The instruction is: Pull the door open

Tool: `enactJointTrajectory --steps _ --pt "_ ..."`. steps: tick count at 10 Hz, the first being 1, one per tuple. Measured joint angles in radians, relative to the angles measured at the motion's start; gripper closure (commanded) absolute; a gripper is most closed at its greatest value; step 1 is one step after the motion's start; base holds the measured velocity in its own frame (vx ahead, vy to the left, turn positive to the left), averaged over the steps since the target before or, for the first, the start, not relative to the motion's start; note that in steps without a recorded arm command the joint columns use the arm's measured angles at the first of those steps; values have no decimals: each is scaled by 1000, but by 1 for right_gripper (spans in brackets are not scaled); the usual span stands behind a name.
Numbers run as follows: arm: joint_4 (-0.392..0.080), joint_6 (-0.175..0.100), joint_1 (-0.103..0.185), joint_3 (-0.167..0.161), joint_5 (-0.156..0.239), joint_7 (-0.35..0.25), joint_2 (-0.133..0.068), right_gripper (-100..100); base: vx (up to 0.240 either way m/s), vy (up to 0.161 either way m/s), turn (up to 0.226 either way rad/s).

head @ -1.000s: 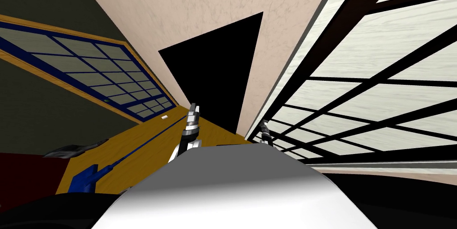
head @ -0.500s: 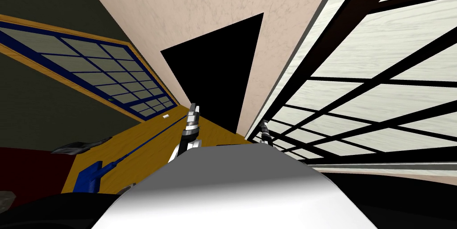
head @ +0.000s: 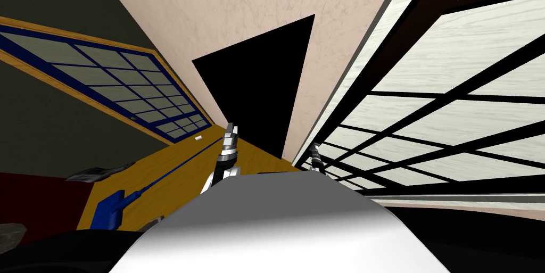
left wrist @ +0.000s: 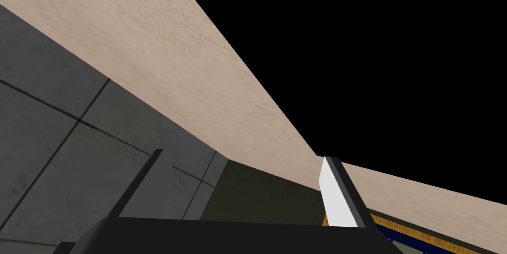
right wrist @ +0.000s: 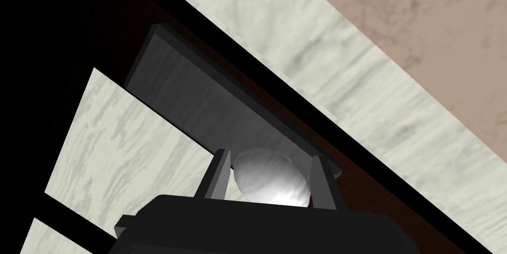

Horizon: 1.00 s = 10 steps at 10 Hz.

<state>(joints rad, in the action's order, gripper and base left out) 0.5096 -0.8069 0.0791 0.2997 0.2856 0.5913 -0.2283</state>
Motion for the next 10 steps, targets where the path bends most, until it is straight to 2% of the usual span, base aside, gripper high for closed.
enactJointTrajectory --steps 1,2,4,5,6,8,9,10 --pt "-2 -3 2 -2 2 -20 2 100 -29 -7 28" --pt "-48 -24 26 -7 4 -51 -6 100 -23 -3 27" --pt "18 7 -7 -8 7 -69 4 100 -9 -1 7" --pt "8 3 -3 -13 10 -90 0 100 -31 -16 39" --pt "48 18 -22 -16 15 -112 7 100 -19 -10 9" --pt "24 6 -8 -23 20 -157 4 100 -22 -1 21" --pt "53 17 -22 -24 22 -173 8 100 -11 3 6" --pt "59 21 -26 -26 22 -182 8 100 -5 0 -19"
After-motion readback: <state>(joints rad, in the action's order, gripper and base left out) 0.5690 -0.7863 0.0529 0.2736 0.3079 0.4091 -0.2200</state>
